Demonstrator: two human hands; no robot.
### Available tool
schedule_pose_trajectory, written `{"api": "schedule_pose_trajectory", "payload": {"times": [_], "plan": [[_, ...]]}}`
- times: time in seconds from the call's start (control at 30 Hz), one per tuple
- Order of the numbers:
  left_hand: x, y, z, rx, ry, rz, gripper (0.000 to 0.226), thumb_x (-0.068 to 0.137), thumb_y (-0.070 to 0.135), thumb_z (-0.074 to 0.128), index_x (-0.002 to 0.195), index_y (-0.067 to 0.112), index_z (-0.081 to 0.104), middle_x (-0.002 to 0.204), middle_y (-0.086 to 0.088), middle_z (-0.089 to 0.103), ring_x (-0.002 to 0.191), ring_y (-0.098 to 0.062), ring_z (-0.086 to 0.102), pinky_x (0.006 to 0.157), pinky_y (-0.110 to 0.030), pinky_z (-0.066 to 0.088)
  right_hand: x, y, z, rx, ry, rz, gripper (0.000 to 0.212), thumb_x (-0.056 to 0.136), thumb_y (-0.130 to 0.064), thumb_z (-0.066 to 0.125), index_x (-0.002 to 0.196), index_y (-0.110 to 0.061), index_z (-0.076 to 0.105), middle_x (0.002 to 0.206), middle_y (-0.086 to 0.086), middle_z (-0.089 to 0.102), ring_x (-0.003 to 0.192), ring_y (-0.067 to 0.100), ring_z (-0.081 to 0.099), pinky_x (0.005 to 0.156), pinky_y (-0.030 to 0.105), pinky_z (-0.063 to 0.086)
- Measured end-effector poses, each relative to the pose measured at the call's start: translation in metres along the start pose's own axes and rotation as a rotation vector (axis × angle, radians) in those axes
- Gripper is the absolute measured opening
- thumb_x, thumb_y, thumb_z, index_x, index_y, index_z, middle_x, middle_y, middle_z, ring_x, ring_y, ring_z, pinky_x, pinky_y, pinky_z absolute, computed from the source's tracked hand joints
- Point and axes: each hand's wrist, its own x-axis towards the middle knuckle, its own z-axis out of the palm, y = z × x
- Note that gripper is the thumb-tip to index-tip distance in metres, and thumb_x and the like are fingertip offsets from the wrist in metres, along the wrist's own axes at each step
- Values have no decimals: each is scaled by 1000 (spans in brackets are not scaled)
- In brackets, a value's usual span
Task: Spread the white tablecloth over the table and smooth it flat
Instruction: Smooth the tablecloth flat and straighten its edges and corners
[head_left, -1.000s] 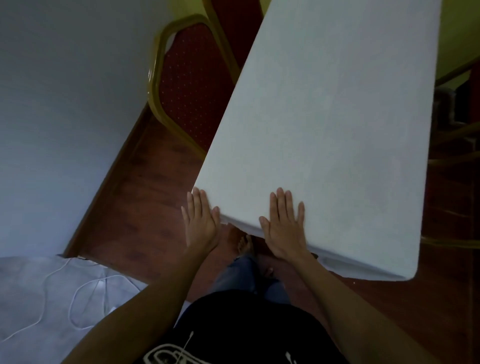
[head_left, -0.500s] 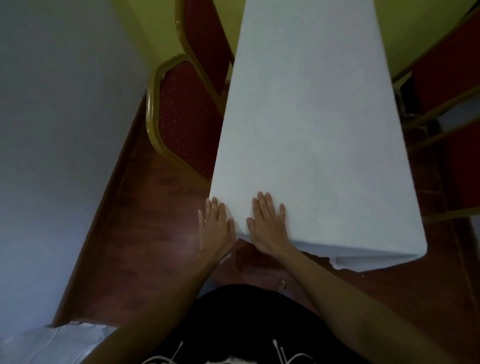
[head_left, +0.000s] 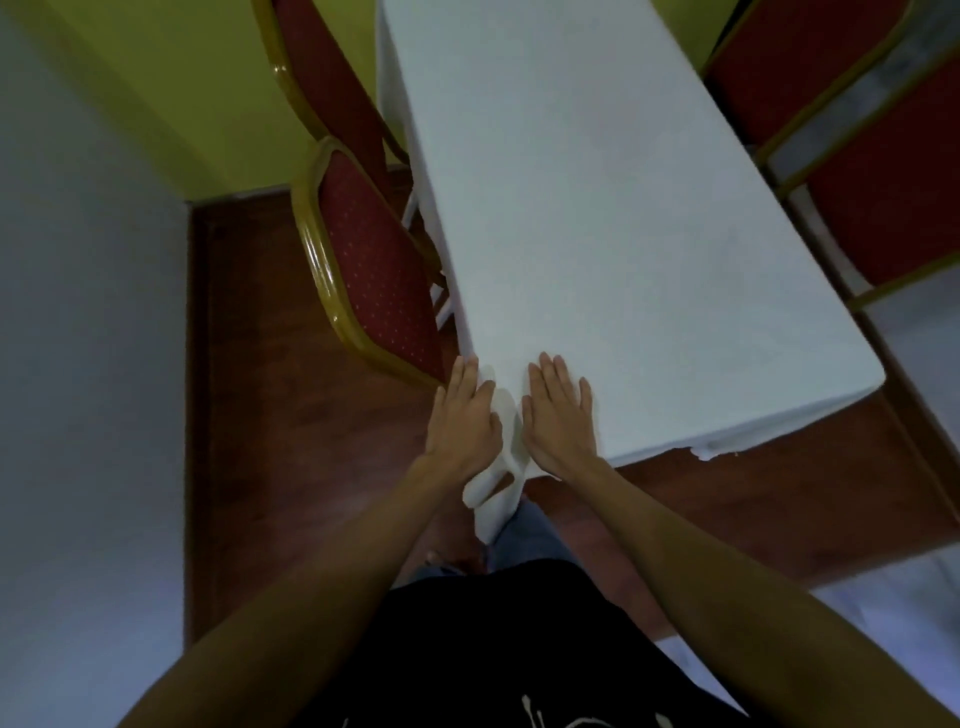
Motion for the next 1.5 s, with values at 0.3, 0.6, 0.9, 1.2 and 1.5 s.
{"api": "schedule_pose_trajectory", "payload": {"times": [0.3,0.6,0.9,1.2,1.5], "plan": [[72,-10,-45,36,-90,97,50,97,20,47,145,11,39,165,-10,9,153,-25,3,118,-54,24,69,-9,-8,114,112,166,54,107,-29,25,157,-10,20,167,5,10,155,21,-1,123,49,-1],[186,-20,-101,86,-134,208,51,96,17,49,147,11,41,163,-12,16,153,-27,7,119,-50,22,159,-13,-22,186,189,283,54,107,-32,25,157,-11,22,167,6,13,155,22,2,124,49,1],[288,-1,-110,142,-272,326,50,98,20,47,148,16,38,164,-8,14,153,-23,4,119,-53,23,199,5,-49,212,255,412,62,102,-37,11,155,-9,26,166,8,18,154,24,7,123,49,5],[432,38,-117,248,-261,482,46,99,19,44,145,14,42,163,-8,19,153,-25,4,120,-53,16,276,39,-79,187,333,556,69,99,-41,4,155,-10,30,165,7,20,154,23,8,123,48,4],[548,76,-48,247,-134,367,57,104,40,13,157,18,9,166,-5,-2,153,-24,-8,121,-57,-2,384,89,-93,124,385,600,58,104,-34,14,155,-9,27,165,8,18,154,23,5,125,50,5]]}}
